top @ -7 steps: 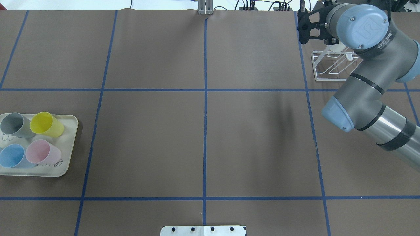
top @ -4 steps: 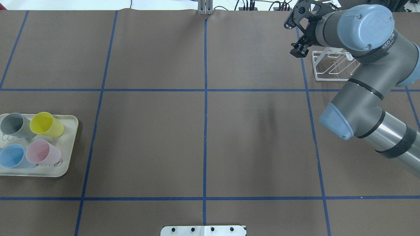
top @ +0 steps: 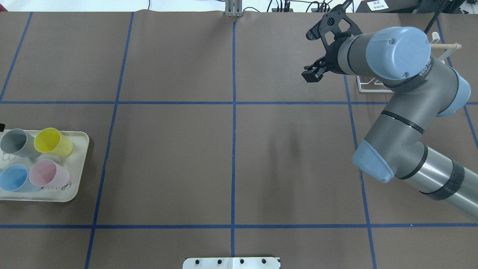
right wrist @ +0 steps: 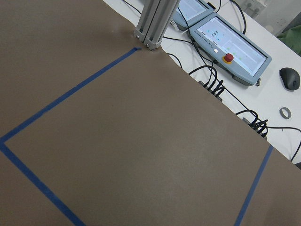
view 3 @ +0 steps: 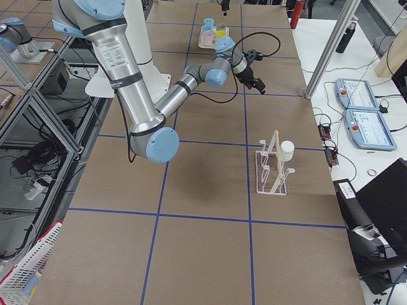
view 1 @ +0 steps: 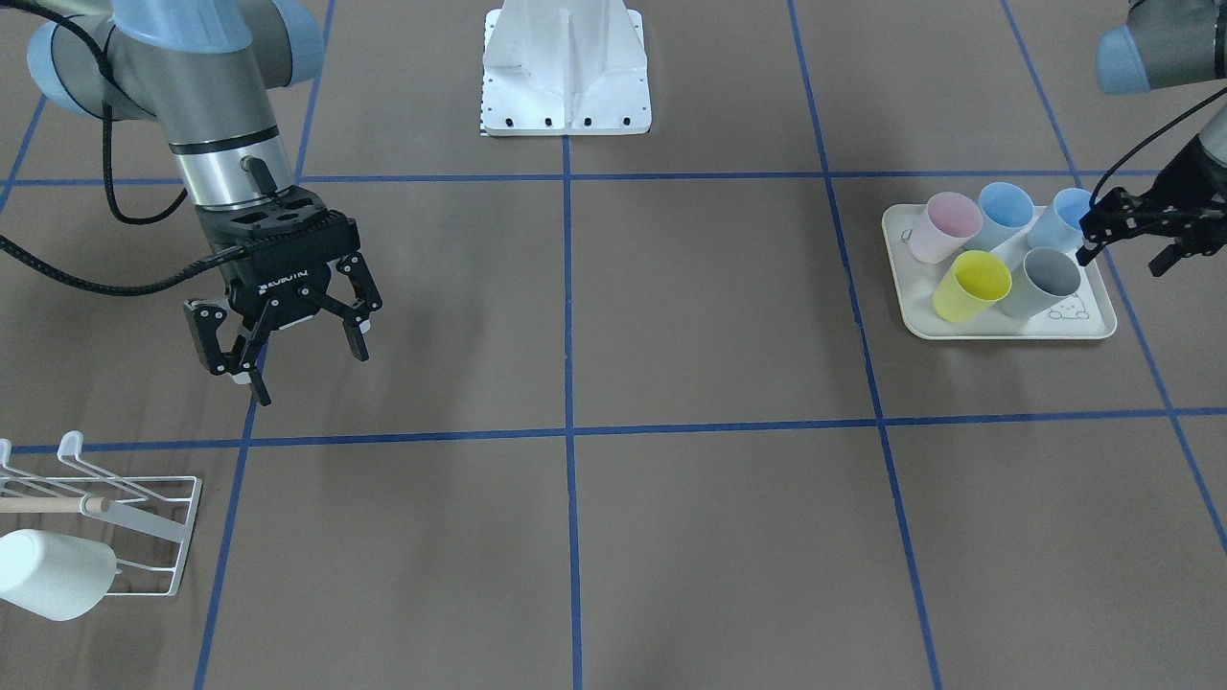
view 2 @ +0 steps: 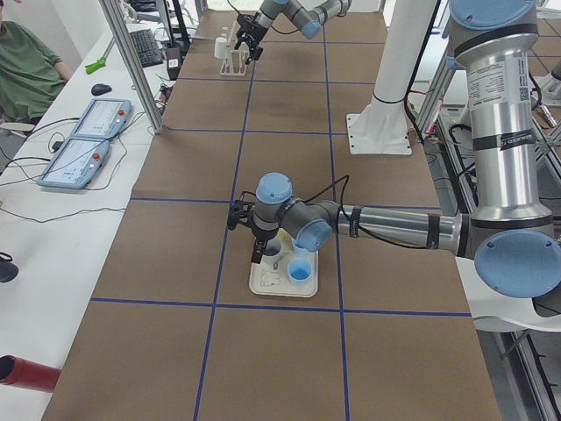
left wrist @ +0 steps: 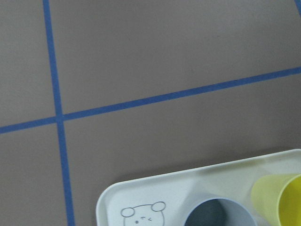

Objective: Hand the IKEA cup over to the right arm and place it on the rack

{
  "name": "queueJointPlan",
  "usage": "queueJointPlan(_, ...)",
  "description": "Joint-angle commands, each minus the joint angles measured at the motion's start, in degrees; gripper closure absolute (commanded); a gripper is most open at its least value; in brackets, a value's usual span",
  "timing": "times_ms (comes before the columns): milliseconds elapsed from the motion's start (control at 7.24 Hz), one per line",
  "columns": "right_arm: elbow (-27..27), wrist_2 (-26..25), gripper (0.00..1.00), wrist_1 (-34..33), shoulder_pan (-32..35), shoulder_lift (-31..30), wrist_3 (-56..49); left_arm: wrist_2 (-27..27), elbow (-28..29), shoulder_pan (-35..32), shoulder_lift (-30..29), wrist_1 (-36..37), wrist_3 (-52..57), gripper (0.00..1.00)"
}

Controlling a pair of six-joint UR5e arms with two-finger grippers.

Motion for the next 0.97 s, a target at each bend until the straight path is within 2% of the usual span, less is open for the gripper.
queueJointPlan(0, 0.57, 1.51, 0.00, -0.07, -0.52, -0.26, 0.96, 0.80, 4.09, 1.78, -0.34, -1.18, -4.22, 0.00)
queueJointPlan(138, 0.57, 2.39, 0.00, 0.01, -0.52, -0.18, 5.92, 0.80, 5.07, 1.86, -0.52, -1.27, -4.23, 0.00)
queueJointPlan(414, 0.57, 2.66, 0.00, 0.01, -0.52, -0.26, 6.59, 0.10, 4.99, 1.95, -0.70, -1.36, -4.14, 0.00)
queueJointPlan(552, 0.48, 2.75, 0.00, 0.01, -0.52, -0.26, 6.59, 0.09, 4.99, 2.30, -0.70, -2.14, -4.05, 0.13)
queueJointPlan(691, 0.48, 2.66, 0.00, 0.01, -0.52, -0.35, 6.59, 0.01, 5.07, 2.91, -0.70, -2.06, -3.88, 0.51)
queueJointPlan(829, 0.39, 2.66, 0.00, 0.01, -0.61, -0.35, 6.59, 0.01, 5.08, 4.22, -0.70, -2.06, -3.88, 0.68)
